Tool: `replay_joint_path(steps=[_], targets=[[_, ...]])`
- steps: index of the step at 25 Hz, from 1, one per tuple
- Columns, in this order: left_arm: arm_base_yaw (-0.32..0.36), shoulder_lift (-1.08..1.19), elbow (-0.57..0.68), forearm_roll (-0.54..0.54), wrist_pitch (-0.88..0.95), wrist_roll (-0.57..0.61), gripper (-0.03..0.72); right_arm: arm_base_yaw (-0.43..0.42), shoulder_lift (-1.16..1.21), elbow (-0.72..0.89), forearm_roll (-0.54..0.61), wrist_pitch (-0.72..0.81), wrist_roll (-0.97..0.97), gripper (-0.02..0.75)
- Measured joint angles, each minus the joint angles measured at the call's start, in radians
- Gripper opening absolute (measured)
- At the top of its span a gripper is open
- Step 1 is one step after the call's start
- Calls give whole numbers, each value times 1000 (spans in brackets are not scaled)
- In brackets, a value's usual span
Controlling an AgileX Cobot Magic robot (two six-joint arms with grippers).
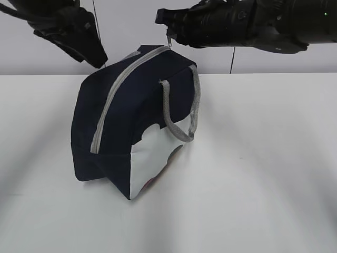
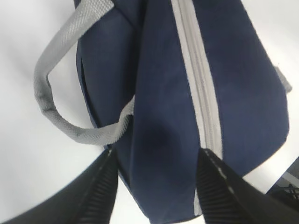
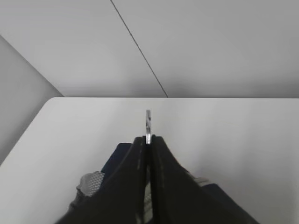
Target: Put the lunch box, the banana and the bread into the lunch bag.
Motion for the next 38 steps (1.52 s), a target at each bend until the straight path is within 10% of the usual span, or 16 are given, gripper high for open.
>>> replay_joint_path(steps=[15,24,38], targets=[[0,185,-132,-80,-29,53,407,0,0,0,-105,-84,192,-1],[0,228,-143,-75,3,56,22,0,0,0,-111,-90,219,-1],[0,193,-143,-32,4,90,-4,-12,0,0,-113,-28,270,-1]])
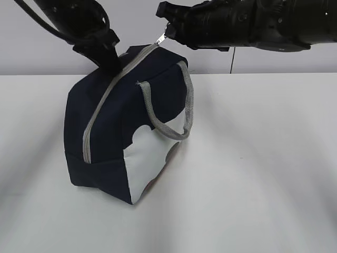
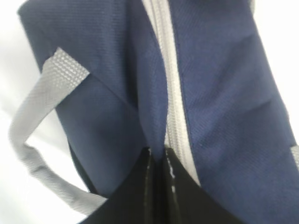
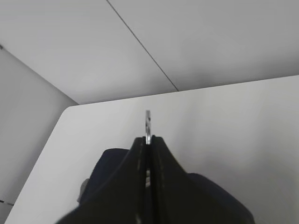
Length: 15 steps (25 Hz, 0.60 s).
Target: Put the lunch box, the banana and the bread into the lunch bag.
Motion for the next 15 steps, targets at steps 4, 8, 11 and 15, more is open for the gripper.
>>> replay_joint_path(steps=[4,8,11,15], targets=[[-3,-50,0,2,-4,0,-4,-16,0,0,0,20,20,-1],[-2,-78,2,6,-5,1,-5,-37,0,0,0,27,21,-1],[-3,-92,2,8,-7,2,-5,-41,3,0,-21,54,23,-1],[-3,-108,4,14,0,3,-6,-43,39,0,-39,71,23,-1]])
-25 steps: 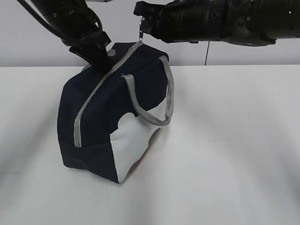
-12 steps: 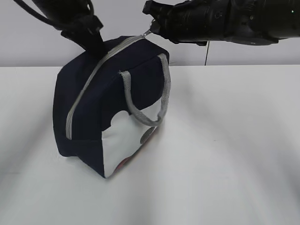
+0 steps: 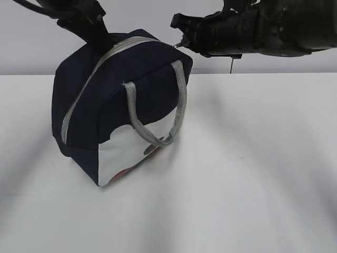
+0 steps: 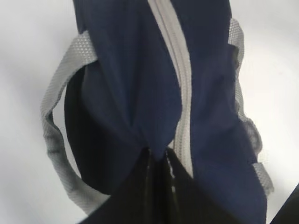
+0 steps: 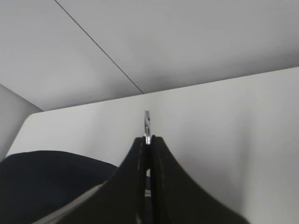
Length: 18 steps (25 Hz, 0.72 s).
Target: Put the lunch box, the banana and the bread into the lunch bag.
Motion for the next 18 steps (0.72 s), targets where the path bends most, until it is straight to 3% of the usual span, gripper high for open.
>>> replay_joint_path(steps=[18], targets=[[0,-19,4,13,20,0,-5,-7,131,-8,-38,-5,13,-1]])
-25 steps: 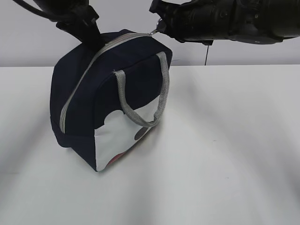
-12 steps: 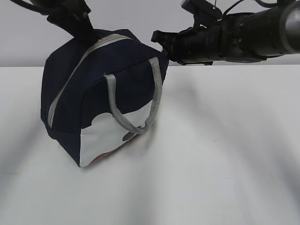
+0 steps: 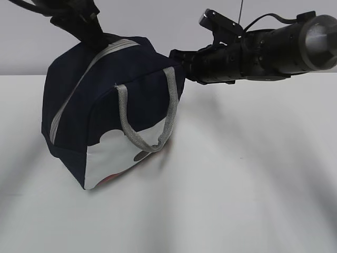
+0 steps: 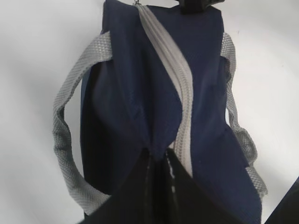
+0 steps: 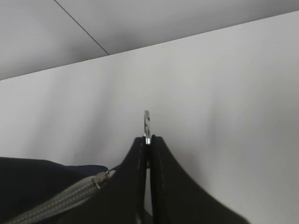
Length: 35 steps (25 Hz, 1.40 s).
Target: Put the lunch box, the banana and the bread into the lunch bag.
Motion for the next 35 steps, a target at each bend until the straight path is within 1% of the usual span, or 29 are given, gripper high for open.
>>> replay_joint_path(steps=[6,9,11,16,17,19,23,24,27,31,35], targets=[[0,6,0,0,0,0,-5,0,0,0,-29,-10,0,0],[0,31,-2,0,0,0,-6,-2,0,0,-68,-12,0,28],[0,49,-4,-2,0,0,-6,-4,0,0,-96,-12,0,84],[0,71,-6,-4,-2,0,-6,-6,-11,0,-193,-12,0,310],[0,73,-6,-4,-2,0,-6,-6,-15,0,-218,-12,0,343],[0,77,-6,-4,-2,0,-6,-6,-27,0,-290,-12,0,375],[0,81,-6,-2,-2,0,-6,-6,-63,0,-520,-61,19,391],[0,81,-6,-1,-4,0,-6,-6,-74,0,-554,-75,37,393],[0,81,-6,-1,-4,0,-6,-6,-106,0,-592,-104,62,393],[0,81,-6,0,-4,-30,-6,-6,-141,5,-601,-107,66,393],[0,81,-6,3,-4,-71,-6,-6,-194,80,-603,-106,57,393]])
